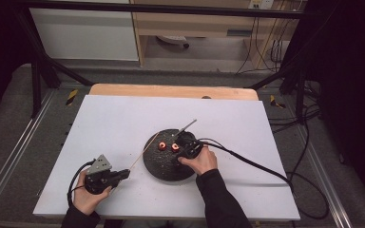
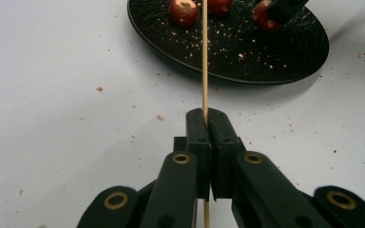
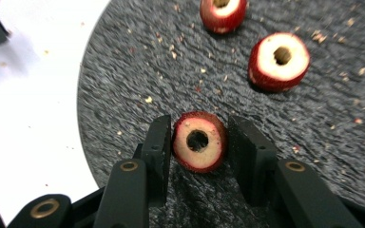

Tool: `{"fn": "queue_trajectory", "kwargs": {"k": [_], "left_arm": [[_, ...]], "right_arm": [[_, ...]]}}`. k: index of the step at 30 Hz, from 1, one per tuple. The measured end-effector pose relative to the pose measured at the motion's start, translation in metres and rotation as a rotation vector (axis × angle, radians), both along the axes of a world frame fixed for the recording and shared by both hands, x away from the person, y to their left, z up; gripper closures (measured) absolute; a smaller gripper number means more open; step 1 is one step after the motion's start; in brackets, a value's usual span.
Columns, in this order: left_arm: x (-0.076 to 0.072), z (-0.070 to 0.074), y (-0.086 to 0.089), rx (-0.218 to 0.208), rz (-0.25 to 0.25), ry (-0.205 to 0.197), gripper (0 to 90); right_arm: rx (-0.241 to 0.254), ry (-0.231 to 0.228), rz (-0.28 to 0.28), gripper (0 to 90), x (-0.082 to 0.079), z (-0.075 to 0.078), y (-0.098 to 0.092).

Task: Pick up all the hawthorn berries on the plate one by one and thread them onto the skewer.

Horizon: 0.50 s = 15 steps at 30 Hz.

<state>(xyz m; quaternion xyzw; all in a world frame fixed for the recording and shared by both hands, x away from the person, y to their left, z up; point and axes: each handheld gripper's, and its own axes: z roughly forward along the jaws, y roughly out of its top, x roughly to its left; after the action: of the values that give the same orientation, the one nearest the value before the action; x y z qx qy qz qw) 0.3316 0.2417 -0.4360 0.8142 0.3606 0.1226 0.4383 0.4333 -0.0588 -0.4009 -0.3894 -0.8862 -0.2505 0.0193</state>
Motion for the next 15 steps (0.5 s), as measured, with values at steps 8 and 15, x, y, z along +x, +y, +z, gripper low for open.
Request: {"fn": "queue_trajectory", "kwargs": {"k": [8,15], "left_arm": [[-0.001,0.000,-0.001,-0.002,0.000,-0.002,88.3],[-0.002,0.001,-0.001,-0.005,0.001,-0.005,88.3]], "right_arm": [[0.061,-0.060,-0.029,62.3,-0.007,0.017,-0.010],[0.137,-0.107,-0.061,62.3,-0.014,0.022,-0.024]]}}
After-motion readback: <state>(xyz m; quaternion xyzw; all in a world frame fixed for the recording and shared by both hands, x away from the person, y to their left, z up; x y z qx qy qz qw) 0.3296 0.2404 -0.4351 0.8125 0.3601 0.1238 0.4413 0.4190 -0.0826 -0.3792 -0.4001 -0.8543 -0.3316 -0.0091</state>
